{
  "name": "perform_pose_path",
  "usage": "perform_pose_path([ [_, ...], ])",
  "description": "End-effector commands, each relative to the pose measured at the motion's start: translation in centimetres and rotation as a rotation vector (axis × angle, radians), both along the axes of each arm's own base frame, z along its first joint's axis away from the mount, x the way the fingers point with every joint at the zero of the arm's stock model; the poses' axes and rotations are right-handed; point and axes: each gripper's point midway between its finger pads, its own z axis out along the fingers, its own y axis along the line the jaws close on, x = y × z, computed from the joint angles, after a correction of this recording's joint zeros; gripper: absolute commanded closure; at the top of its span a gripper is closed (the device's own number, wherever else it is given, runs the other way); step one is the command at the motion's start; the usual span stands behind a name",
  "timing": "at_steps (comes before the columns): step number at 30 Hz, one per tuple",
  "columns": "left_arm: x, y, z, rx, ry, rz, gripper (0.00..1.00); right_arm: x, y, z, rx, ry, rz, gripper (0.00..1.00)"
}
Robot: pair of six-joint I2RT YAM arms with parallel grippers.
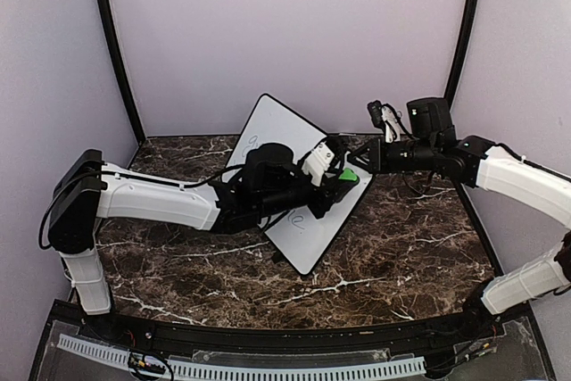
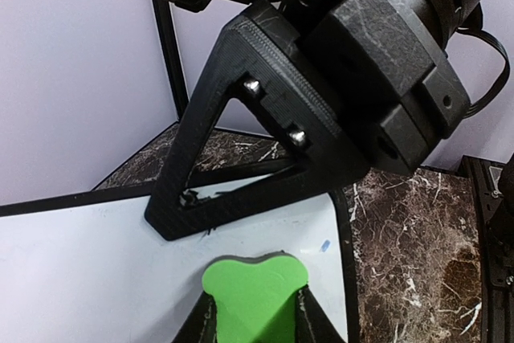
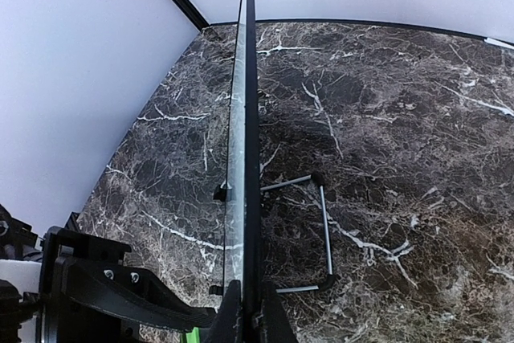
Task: Erase the whiteboard
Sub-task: Erase the whiteboard from the whiteboard stand.
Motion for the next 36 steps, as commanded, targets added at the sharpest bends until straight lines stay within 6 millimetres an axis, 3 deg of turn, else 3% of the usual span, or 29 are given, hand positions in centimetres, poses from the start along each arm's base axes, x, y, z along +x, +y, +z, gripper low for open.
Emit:
perform_pose_path([
  [1,0.6,-0.4,-1.3,0.035,-0.003,-0.008,1.0,-4.6,3.2,-1.6,-0.001,0.099,0.204,1.0],
  [16,-0.2,-1.9,-0.4,-0.003,-0.01,-0.085,1.0,-4.5,3.4,-1.9,0.011,0.12,0.197,1.0],
  [27,-2.7,-1.2,-2.4,0.011,0.056,-0.132,1.0,-4.5,3.4,-2.1,0.005,0.119,0.199,1.0],
  [36,-2.4,0.1,-4.3,0.048,0.063,-0.077,1.0,-4.7,3.3,-2.3,0.004,0.118,0.202,1.0],
])
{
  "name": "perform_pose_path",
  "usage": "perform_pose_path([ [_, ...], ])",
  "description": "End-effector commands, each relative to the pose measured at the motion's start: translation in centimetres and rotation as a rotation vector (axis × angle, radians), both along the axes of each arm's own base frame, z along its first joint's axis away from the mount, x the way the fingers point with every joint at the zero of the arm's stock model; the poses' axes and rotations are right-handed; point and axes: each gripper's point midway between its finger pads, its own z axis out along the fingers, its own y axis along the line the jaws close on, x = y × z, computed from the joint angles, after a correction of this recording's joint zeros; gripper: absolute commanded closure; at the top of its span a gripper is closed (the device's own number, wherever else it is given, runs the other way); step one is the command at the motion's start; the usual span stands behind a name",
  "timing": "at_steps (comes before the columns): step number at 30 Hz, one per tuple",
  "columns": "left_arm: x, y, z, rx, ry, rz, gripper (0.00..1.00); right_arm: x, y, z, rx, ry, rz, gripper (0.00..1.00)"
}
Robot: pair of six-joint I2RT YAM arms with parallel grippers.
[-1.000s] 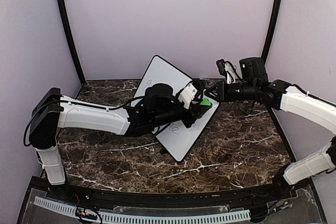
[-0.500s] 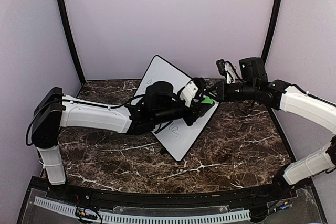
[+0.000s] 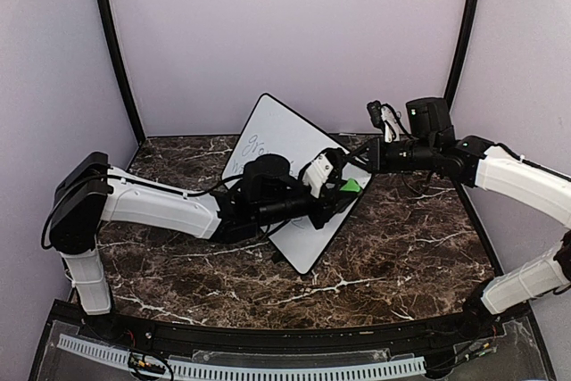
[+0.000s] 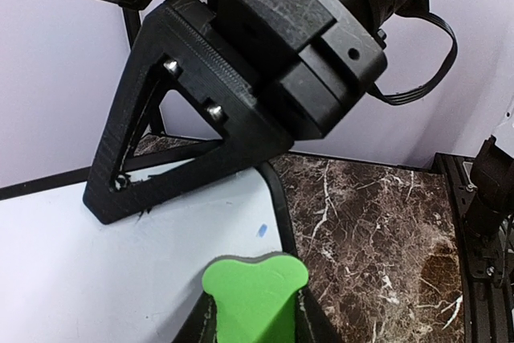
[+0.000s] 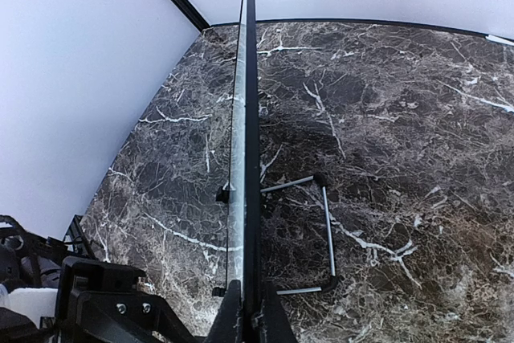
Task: Erase the whiteboard
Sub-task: Erase the whiteboard from the whiteboard stand.
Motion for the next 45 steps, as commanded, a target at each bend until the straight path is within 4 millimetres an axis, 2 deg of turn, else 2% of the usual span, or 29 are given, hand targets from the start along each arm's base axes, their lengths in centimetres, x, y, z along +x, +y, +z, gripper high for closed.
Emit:
perform_pose_path([
  [1,0.1,0.7,-3.0,0.085,0.045,0.035,1.0,-4.8,3.1,-2.2,-0.004,0.104,0.207,1.0],
  [7,2.0,-0.4,-1.1,0.057,-0.011,0.099,1.0,-4.9,3.2,-2.0,0.004,0.103,0.213,1.0],
  [14,2.5,-1.0,0.2,0.029,-0.031,0.108,1.0,-5.1,2.9,-1.9,0.001,0.099,0.211,1.0],
  [19,2.0,0.4,-2.1,0.065,0.015,0.124,1.0,-5.1,2.8,-2.0,0.002,0.097,0.21,1.0],
  [24,1.6,3.0,-5.7,0.132,0.064,0.17,1.0,-5.1,3.0,-2.1,0.004,0.099,0.217,1.0],
  [26,1.8,3.7,-6.4,0.143,0.084,0.178,1.0,-5.1,3.1,-2.1,0.005,0.1,0.222,1.0],
  [29,2.2,4.0,-6.5,0.146,0.088,0.185,1.0,-5.0,3.3,-2.0,0.009,0.1,0.225,1.0],
  [31,2.3,3.6,-5.8,0.138,0.076,0.175,1.0,-5.0,3.3,-1.9,0.011,0.101,0.226,1.0],
  [37,4.0,2.4,-1.6,0.064,0.046,0.165,1.0,-5.1,3.2,-1.9,0.006,0.099,0.223,1.0],
  [40,6.6,4.0,-0.3,0.027,0.08,0.215,1.0,-5.2,3.1,-1.9,0.004,0.096,0.226,1.0],
  [41,6.9,4.7,0.3,0.008,0.093,0.22,1.0,-5.3,3.1,-1.9,0.003,0.096,0.229,1.0],
  [42,8.2,5.9,0.6,-0.009,0.11,0.251,1.0,-5.3,3.1,-1.8,0.003,0.092,0.233,1.0],
  [45,10.0,9.3,2.2,-0.033,0.114,0.307,1.0,-5.4,3.3,-1.3,0.009,0.081,0.248,1.0],
])
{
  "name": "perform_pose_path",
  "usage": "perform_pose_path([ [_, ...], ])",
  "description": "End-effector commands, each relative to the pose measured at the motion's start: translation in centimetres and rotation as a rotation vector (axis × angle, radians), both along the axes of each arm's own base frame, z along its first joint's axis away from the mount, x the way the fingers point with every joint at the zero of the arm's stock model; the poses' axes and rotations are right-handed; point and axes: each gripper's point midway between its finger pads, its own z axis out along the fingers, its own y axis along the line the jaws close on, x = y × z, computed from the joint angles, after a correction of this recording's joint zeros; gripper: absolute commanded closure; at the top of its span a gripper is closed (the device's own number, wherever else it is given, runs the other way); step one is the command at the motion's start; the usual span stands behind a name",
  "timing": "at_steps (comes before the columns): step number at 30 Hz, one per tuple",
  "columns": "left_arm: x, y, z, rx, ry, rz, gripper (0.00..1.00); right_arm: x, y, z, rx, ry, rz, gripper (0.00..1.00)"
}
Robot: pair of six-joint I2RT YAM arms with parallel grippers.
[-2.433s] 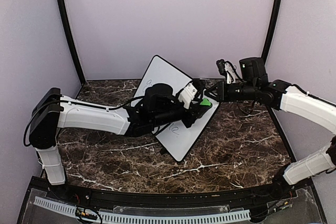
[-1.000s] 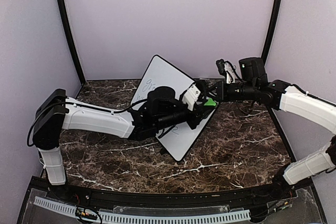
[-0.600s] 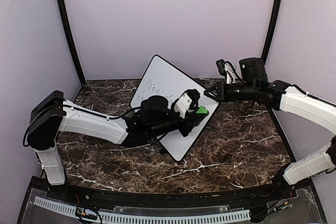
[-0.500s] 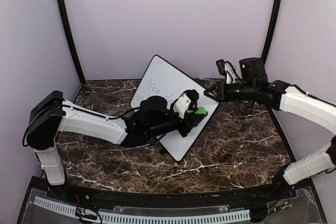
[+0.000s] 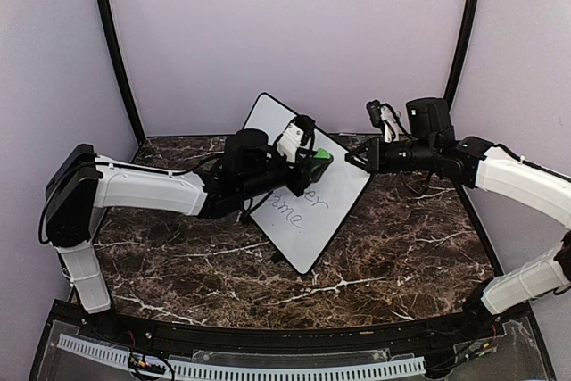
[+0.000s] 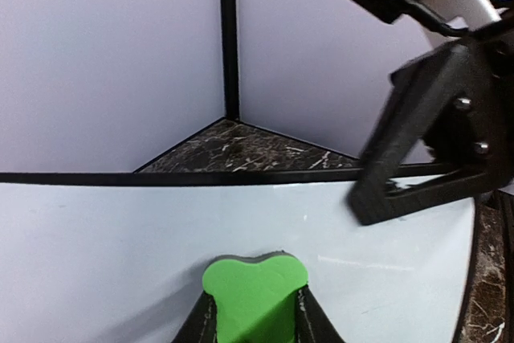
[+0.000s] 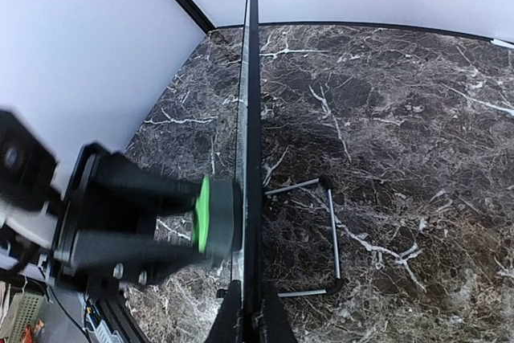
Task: Erase the whiteboard
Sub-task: Erase the whiteboard from the whiteboard stand.
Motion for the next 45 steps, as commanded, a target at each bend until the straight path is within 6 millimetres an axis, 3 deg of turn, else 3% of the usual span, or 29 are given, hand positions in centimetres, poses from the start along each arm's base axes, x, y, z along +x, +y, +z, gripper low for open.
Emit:
perform_pose_path([
  [1,4.5,6.4,1.1,-0.003,0.055,0.145,1.0,-5.3,3.1,-1.5,-0.001,0.086,0.246,1.0],
  [4,6.7,10.5,2.4,-0.02,0.038,0.225,1.0,-5.3,3.3,-1.4,0.006,0.083,0.259,1.0],
  [6,9.2,14.2,2.3,-0.034,0.041,0.29,1.0,-5.3,3.4,-1.5,0.008,0.082,0.263,1.0],
  [8,10.6,16.6,1.8,-0.051,0.054,0.328,1.0,-5.3,3.5,-1.6,0.009,0.084,0.266,1.0],
  [12,12.4,19.3,0.8,-0.078,0.078,0.355,1.0,-5.3,3.3,-1.7,-0.002,0.082,0.26,1.0],
  [21,15.3,19.8,-1.4,0.04,0.103,0.255,1.0,-5.0,3.0,-1.2,-0.015,0.092,0.23,1.0],
  [29,16.6,19.8,-3.9,0.101,0.137,0.207,1.0,-4.7,3.6,0.9,0.013,0.124,0.227,1.0],
  [45,13.4,20.7,-10.5,0.206,0.238,0.155,1.0,-4.4,3.1,-0.3,-0.035,0.112,0.214,1.0],
])
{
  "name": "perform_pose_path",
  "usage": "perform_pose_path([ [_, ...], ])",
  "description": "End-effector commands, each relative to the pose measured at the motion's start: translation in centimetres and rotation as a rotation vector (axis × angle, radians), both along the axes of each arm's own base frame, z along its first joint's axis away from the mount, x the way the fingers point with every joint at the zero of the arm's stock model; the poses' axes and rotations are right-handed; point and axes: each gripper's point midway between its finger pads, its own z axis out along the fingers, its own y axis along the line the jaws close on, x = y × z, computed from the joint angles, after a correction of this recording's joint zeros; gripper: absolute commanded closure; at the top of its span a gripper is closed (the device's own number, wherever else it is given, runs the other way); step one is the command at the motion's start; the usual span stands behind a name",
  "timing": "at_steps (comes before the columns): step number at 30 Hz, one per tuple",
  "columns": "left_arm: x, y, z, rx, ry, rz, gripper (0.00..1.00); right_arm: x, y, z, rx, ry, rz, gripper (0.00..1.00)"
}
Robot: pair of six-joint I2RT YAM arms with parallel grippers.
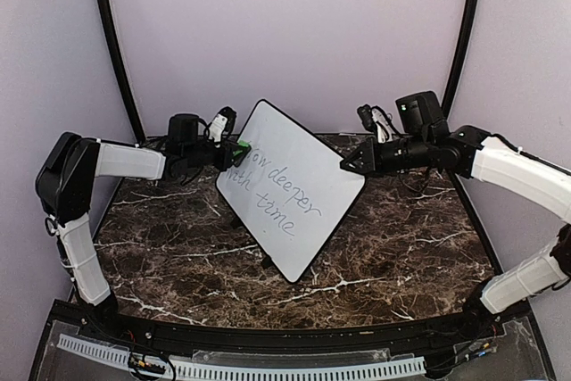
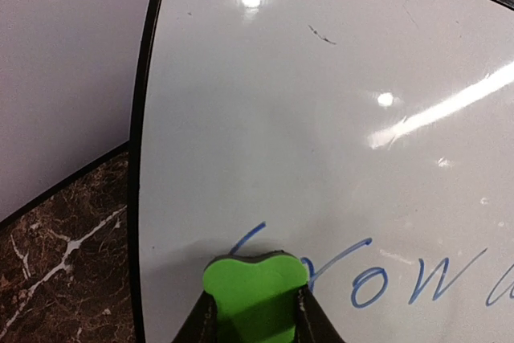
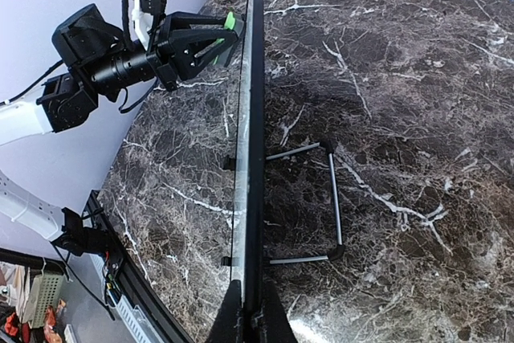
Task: Erase the whiteboard
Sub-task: Erase the whiteboard from the whiteboard stand.
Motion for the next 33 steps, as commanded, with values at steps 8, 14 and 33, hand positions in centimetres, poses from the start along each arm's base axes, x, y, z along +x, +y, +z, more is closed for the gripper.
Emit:
perform_pose_path([
  [8,-3.6,2.1,-5.9,0.096,0.149,0.006,1.0,-2.9,1.3,-0.1,-0.02,-0.049,0.167,1.0],
  [14,-2.7,1.9,-0.7,-0.013,0.073,0.041,1.0,-2.9,1.2,-0.6,-0.027,-0.038,0.17,0.97],
  [33,-7.5,4.1,12.0,-0.234,-0.021,0.229,1.0,-0.5,2.3,0.0,-0.024,0.055,0.142,0.55],
])
